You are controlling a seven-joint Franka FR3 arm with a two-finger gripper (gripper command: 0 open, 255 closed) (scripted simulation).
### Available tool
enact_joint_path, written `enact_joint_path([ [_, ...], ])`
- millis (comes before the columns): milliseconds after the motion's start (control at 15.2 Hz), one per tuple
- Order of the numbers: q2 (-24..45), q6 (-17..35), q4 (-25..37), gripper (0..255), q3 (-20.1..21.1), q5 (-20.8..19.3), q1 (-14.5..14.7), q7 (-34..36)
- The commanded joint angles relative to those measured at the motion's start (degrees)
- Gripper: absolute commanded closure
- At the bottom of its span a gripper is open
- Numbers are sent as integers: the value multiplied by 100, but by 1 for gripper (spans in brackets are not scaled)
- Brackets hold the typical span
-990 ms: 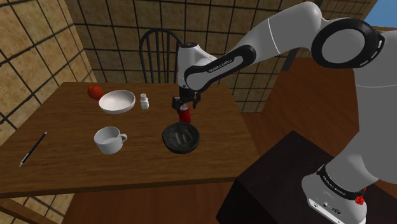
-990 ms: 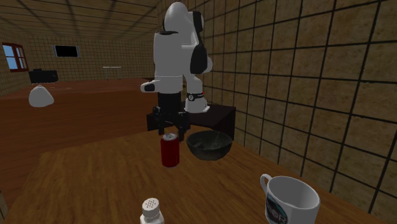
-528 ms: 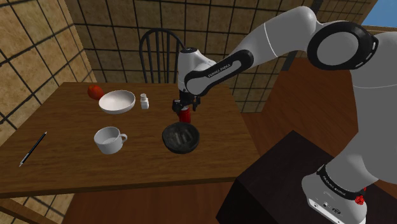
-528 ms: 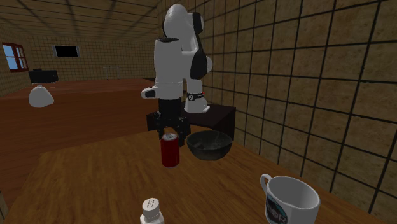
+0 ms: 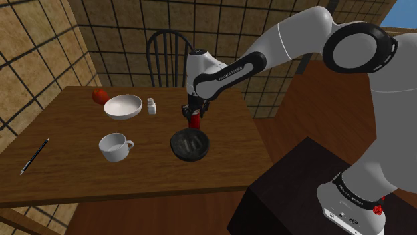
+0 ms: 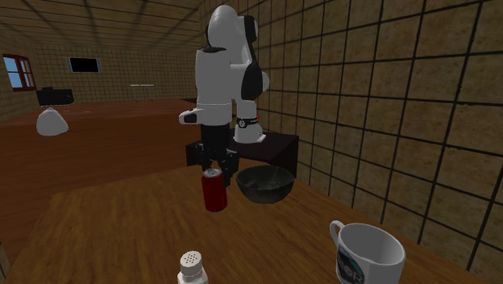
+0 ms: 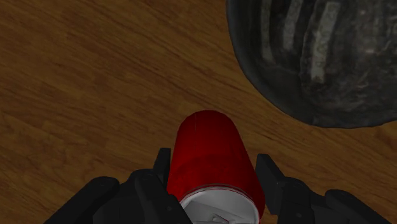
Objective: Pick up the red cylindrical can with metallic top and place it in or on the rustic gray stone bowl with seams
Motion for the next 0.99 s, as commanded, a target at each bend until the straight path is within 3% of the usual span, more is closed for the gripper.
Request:
enact_joint_path([
  [0,5,0,-15,255,-5,-1,-4,-1],
  [924,-449,-528,65,255,84,118,-55,-71],
])
